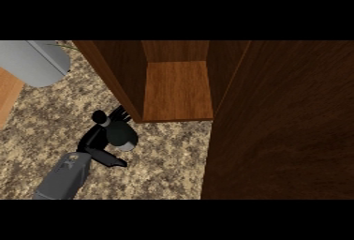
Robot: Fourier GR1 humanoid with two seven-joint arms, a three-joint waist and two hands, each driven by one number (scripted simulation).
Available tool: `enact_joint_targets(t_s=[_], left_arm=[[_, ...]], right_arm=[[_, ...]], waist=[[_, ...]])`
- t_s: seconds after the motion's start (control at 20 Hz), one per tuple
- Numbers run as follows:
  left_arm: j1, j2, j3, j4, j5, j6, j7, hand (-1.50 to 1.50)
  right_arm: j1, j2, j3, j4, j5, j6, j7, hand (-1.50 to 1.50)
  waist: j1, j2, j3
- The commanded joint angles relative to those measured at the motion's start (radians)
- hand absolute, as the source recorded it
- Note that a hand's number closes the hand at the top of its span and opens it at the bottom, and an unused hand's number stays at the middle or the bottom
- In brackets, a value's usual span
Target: Pick up the wine, place it into the cabinet and close the cabinet
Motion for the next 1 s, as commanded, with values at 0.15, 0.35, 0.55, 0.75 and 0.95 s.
enact_joint_targets(t_s=[0.15,0.35,0.55,0.75,0.95], left_arm=[[-0.079,-0.054,0.040,0.024,0.049,-0.097,-0.064,1.50],[-0.037,-0.034,0.046,0.037,0.053,-0.129,-0.059,1.50],[-0.064,-0.062,0.052,0.040,0.065,-0.159,-0.003,1.50],[-0.063,-0.088,0.048,0.029,0.065,-0.156,0.005,1.50],[-0.022,-0.097,0.163,0.028,0.170,0.042,0.001,1.50]], right_arm=[[-0.003,0.008,-0.003,-0.009,-0.021,-0.012,0.023,-1.50],[0.022,-0.004,-0.004,-0.067,-0.030,-0.011,0.060,-1.50],[0.020,-0.004,-0.009,-0.051,-0.018,-0.005,0.023,-1.50],[0.022,0.003,0.000,-0.022,-0.014,-0.005,0.014,-1.50],[0.014,-0.010,-0.030,-0.030,-0.016,-0.005,0.027,-1.50]], waist=[[0.009,-0.003,0.002],[0.002,-0.005,0.001],[0.007,-0.007,0.002],[0.010,-0.006,0.002],[0.034,-0.012,0.003]])
